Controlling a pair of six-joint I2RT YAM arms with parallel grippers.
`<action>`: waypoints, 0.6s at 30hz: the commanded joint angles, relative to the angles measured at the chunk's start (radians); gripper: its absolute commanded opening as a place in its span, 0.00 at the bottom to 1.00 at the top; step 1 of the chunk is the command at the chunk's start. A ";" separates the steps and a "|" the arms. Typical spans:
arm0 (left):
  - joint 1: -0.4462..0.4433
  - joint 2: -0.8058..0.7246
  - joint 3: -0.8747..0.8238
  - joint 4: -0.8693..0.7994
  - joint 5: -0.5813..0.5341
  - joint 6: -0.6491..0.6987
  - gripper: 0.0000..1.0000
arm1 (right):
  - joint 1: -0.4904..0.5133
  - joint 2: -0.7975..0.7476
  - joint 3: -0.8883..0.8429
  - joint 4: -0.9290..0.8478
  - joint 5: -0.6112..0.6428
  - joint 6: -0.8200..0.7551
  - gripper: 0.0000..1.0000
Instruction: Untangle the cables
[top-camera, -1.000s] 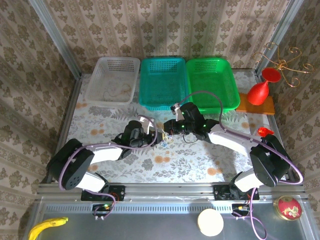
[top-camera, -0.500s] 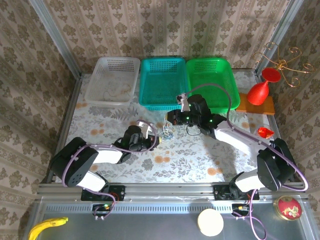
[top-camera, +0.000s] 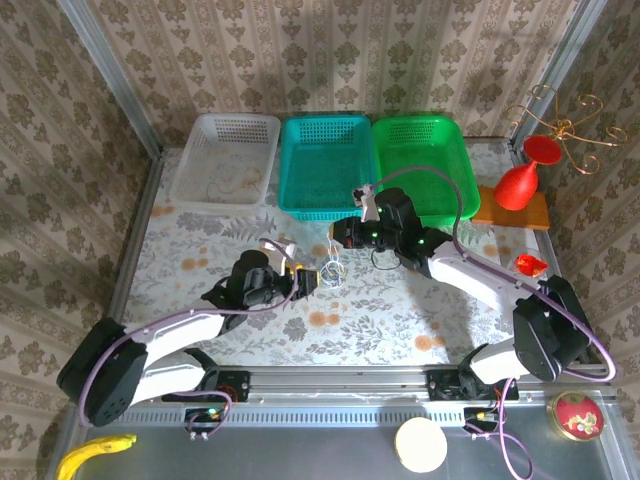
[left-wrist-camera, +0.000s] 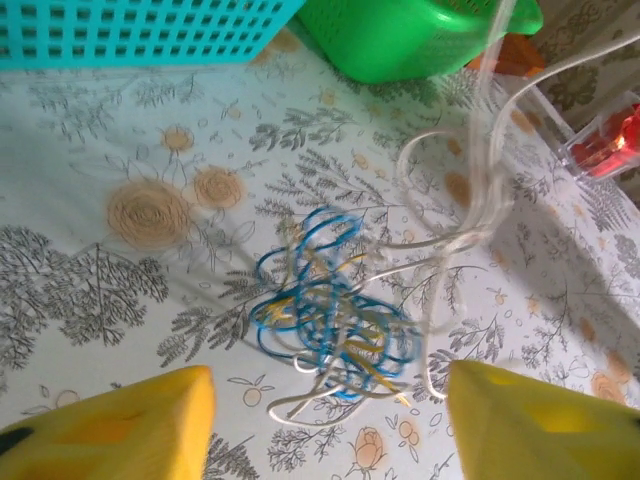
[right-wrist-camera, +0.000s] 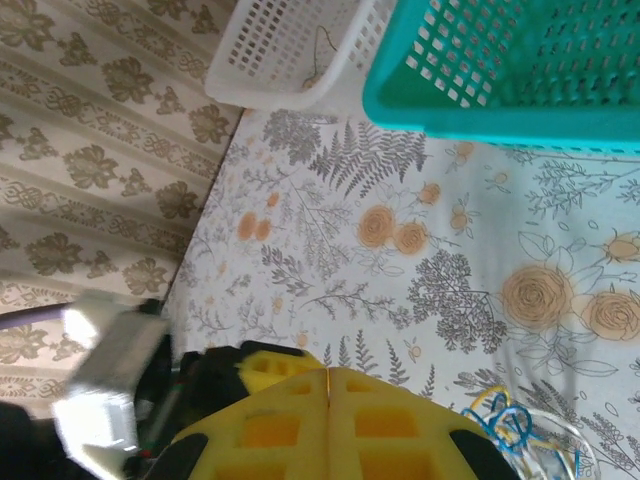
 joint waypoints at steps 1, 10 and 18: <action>0.011 -0.065 0.037 -0.087 -0.012 0.059 0.72 | 0.000 0.017 -0.010 0.039 -0.022 0.014 0.00; 0.011 0.028 0.098 -0.039 0.100 0.102 0.79 | 0.028 0.025 0.007 0.035 -0.039 0.018 0.00; -0.008 0.230 0.168 0.111 0.164 0.084 0.71 | 0.058 0.016 0.031 0.029 -0.040 0.030 0.00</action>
